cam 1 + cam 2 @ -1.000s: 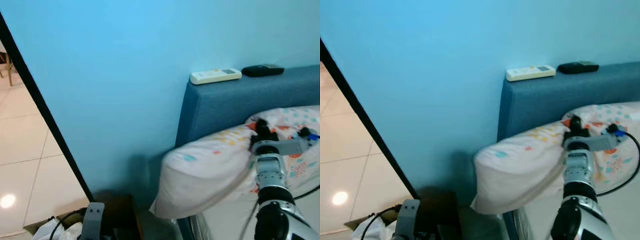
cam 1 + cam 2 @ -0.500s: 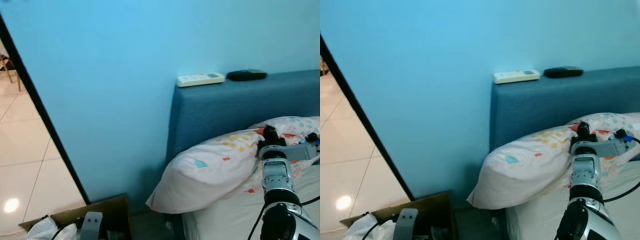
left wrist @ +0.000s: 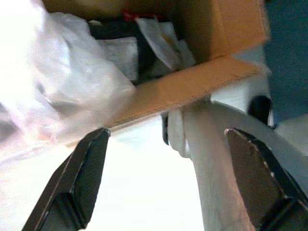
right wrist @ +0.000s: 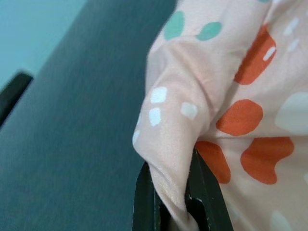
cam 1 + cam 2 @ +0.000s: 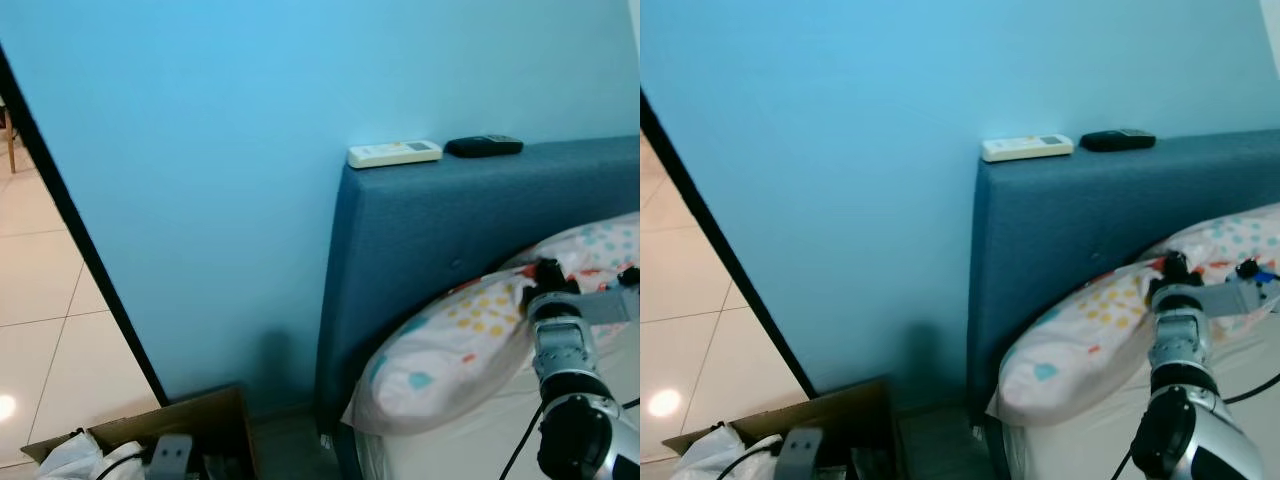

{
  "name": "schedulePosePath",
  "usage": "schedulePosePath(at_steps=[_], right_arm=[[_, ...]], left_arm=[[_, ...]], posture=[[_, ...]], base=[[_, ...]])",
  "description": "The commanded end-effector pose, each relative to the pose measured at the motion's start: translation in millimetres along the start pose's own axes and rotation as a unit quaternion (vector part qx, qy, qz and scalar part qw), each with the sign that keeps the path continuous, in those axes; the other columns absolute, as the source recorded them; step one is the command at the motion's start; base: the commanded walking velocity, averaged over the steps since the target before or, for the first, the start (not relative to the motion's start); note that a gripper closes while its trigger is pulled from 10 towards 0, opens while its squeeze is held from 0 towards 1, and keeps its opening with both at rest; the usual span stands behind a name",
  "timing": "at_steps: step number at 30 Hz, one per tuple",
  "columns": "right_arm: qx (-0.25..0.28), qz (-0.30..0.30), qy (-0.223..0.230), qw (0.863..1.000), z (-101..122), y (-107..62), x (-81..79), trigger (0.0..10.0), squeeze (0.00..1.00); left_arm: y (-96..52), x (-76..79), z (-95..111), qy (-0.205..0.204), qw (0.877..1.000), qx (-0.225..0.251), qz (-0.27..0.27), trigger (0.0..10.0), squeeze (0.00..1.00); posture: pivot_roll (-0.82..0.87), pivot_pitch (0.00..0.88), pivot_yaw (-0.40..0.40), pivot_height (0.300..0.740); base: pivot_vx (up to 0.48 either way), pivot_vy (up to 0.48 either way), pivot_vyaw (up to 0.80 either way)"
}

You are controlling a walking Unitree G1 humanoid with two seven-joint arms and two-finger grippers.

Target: Clean up the room

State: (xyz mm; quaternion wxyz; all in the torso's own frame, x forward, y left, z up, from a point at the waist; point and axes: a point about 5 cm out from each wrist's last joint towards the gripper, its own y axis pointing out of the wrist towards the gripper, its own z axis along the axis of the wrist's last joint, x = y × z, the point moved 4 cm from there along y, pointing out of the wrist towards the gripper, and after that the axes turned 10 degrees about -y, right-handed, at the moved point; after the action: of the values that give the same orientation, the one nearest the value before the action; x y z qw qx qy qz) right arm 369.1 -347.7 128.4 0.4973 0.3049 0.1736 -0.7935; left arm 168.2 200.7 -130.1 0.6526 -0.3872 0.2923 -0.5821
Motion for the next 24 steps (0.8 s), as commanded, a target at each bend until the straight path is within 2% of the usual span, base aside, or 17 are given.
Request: schedulePosePath(at_steps=[1,5,11,12,15,16,21,23,24], right_arm=[[0.022,0.029,0.002,0.999,11,6.6,-17.5,10.0,0.0],[0.006,0.042,0.007,0.999,1,8.3,-28.1,10.0,0.0],[0.007,0.044,0.01,0.999,3,10.2,-31.5,10.0,0.0],[0.014,0.033,0.021,0.999,8,11.6,-28.1,10.0,0.0],[0.014,0.027,0.025,0.999,11,12.5,-26.4,10.0,0.0],[0.01,0.025,0.023,0.999,10,12.6,-26.5,10.0,0.0],[0.005,0.023,0.021,1.0,8,12.8,-26.9,10.0,0.0],[0.0,0.02,0.021,1.0,8,13.2,-26.0,10.0,0.0],[0.0,0.02,0.021,1.0,8,13.2,-26.0,10.0,0.0]], left_arm=[[-0.2,0.2,0,0.007,1.0,0.002,-0.002,10.0,0.0],[-1.9,-3.4,-4,0.005,1.0,0.002,0.0,10.0,0.0],[-4.3,-9.0,-9,0.005,1.0,0.002,0.003,10.0,0.0],[-7.8,-17.2,-16,0.006,1.0,0.0,0.008,10.0,0.0],[-10.4,-22.6,-21,0.008,1.0,-0.003,0.011,10.0,0.0],[-12.6,-27.0,-25,0.01,1.0,-0.004,0.013,10.0,0.0],[-15.7,-33.3,-29,0.013,1.0,-0.005,0.016,10.0,0.0],[-23.6,-47.7,-37,0.015,1.0,0.001,0.019,10.0,0.0],[-23.6,-47.7,-37,0.015,1.0,0.001,0.019,10.0,0.0]], posture=[[0.13,0.0,-0.061,0.722],[0.15,0.011,-0.061,0.722],[0.17,0.046,-0.058,0.722],[0.2,0.087,-0.048,0.722],[0.21,0.093,-0.047,0.722],[0.23,0.133,-0.038,0.722],[0.23,0.142,-0.037,0.722],[0.27,0.231,-0.011,0.722],[0.27,0.231,-0.011,0.722]], base=[[0.0,0.0,0.0],[0.0,0.0,0.0],[0.0,0.0,0.0],[0.0,0.0,0.0],[0.0,0.0,0.0],[0.0,0.0,0.0],[0.0,0.0,0.0],[0.0,0.0,0.0],[0.0,0.0,0.0]])
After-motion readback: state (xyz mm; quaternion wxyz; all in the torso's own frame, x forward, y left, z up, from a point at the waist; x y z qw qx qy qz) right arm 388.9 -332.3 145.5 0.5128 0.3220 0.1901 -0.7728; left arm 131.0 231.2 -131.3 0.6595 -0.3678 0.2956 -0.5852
